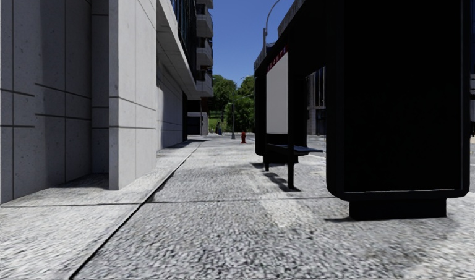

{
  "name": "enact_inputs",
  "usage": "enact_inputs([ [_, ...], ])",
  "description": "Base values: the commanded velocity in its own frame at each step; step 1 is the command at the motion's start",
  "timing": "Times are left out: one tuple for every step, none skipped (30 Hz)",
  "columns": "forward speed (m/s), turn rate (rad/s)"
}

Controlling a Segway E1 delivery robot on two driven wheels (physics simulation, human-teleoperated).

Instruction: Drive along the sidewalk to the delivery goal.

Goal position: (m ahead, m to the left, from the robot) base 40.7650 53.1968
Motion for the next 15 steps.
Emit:
enact_inputs([
  [2.00, 0.00],
  [2.00, 0.13],
  [2.00, 0.31],
  [2.00, 0.31],
  [2.00, 0.36],
  [2.00, 0.41],
  [2.00, 0.46],
  [2.00, 0.62],
  [2.00, 0.62],
  [2.00, 0.79],
  [2.00, 0.84],
  [2.00, 0.79],
  [2.00, 0.79],
  [2.00, 0.30],
  [2.00, 0.06],
])
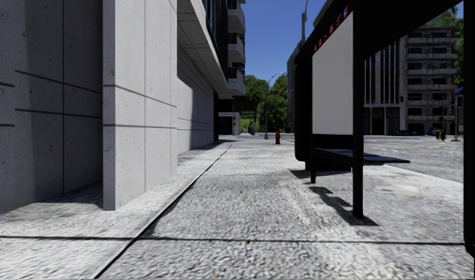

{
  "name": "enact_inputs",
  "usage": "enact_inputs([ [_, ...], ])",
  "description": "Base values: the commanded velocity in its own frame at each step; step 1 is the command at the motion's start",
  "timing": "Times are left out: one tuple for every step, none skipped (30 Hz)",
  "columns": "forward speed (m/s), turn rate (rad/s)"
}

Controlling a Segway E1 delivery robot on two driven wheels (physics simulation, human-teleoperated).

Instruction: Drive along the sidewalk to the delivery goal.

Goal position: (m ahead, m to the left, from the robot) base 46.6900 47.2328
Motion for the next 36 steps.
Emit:
enact_inputs([
  [2.00, 0.00],
  [2.00, 0.00],
  [2.00, 0.00],
  [2.00, 0.00],
  [2.00, 0.00],
  [2.00, 0.00],
  [2.00, 0.00],
  [2.00, 0.00],
  [2.00, 0.00],
  [2.00, 0.00],
  [2.00, 0.00],
  [2.00, 0.00],
  [2.00, 0.00],
  [2.00, 0.00],
  [2.00, 0.00],
  [2.00, 0.00],
  [2.00, 0.00],
  [2.00, 0.00],
  [2.00, 0.00],
  [2.00, 0.00],
  [2.00, 0.00],
  [2.00, 0.00],
  [2.00, 0.00],
  [2.00, 0.00],
  [2.00, 0.00],
  [2.00, 0.00],
  [2.00, 0.00],
  [2.00, -0.22],
  [2.00, -0.64],
  [2.00, -0.84],
  [2.00, -0.84],
  [2.00, -0.95],
  [2.00, -0.98],
  [2.00, -0.22],
  [2.00, -0.07],
  [2.00, -0.07],
])
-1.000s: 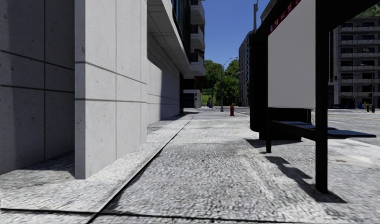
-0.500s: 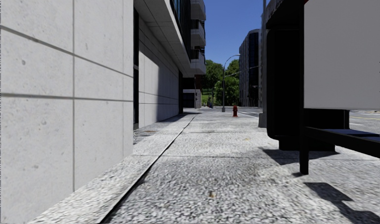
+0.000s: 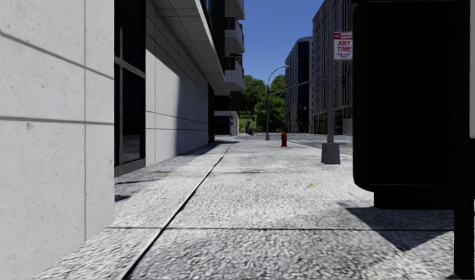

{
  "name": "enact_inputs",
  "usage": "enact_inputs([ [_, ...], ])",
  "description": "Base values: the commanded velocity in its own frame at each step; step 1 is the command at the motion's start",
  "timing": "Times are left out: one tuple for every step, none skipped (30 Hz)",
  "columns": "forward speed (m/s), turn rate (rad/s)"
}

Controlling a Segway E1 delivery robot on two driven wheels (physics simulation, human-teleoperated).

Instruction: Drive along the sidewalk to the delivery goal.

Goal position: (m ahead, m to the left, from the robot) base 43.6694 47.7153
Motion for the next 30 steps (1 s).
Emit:
enact_inputs([
  [2.00, -0.03],
  [2.00, -0.01],
  [2.00, -0.01],
  [2.00, 0.00],
  [2.00, 0.00],
  [2.00, 0.00],
  [2.00, 0.00],
  [2.00, 0.00],
  [2.00, 0.00],
  [2.00, 0.00],
  [2.00, 0.00],
  [2.00, 0.00],
  [2.00, 0.00],
  [2.00, 0.00],
  [2.00, 0.00],
  [2.00, 0.00],
  [2.00, 0.00],
  [2.00, 0.00],
  [2.00, 0.00],
  [2.00, 0.00],
  [2.00, -0.46],
  [2.00, -0.90],
  [2.00, -0.96],
  [2.00, -0.90],
  [2.00, -0.90],
  [2.00, -0.09],
  [2.00, -0.02],
  [2.00, -0.01],
  [2.00, -0.01],
  [2.00, -0.01],
])
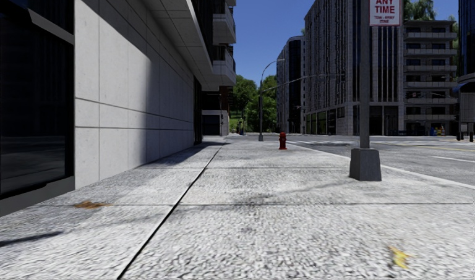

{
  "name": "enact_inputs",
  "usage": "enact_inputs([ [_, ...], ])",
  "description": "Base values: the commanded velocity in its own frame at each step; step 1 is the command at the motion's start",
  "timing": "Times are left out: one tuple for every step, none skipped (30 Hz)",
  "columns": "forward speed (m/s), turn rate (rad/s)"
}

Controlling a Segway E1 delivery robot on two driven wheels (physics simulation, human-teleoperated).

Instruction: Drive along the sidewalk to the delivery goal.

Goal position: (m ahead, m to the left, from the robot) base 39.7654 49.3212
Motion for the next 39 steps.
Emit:
enact_inputs([
  [2.00, 0.00],
  [2.00, 0.00],
  [2.00, 0.00],
  [2.00, 0.00],
  [2.00, 0.00],
  [2.00, 0.00],
  [2.00, 0.00],
  [2.00, 0.00],
  [2.00, 0.00],
  [2.00, 0.00],
  [2.00, 0.00],
  [2.00, 0.00],
  [2.00, 0.00],
  [2.00, 0.00],
  [2.00, 0.00],
  [2.00, 0.00],
  [2.00, 0.00],
  [2.00, 0.00],
  [2.00, 0.00],
  [2.00, 0.00],
  [2.00, 0.00],
  [2.00, 0.00],
  [2.00, 0.00],
  [2.00, 0.00],
  [2.00, 0.00],
  [2.00, 0.00],
  [2.00, 0.00],
  [2.00, 0.00],
  [2.00, 0.00],
  [2.00, 0.00],
  [2.00, 0.00],
  [2.00, 0.00],
  [2.00, 0.00],
  [2.00, 0.00],
  [2.00, 0.00],
  [2.00, 0.00],
  [2.00, 0.00],
  [2.00, 0.00],
  [2.00, 0.00],
])
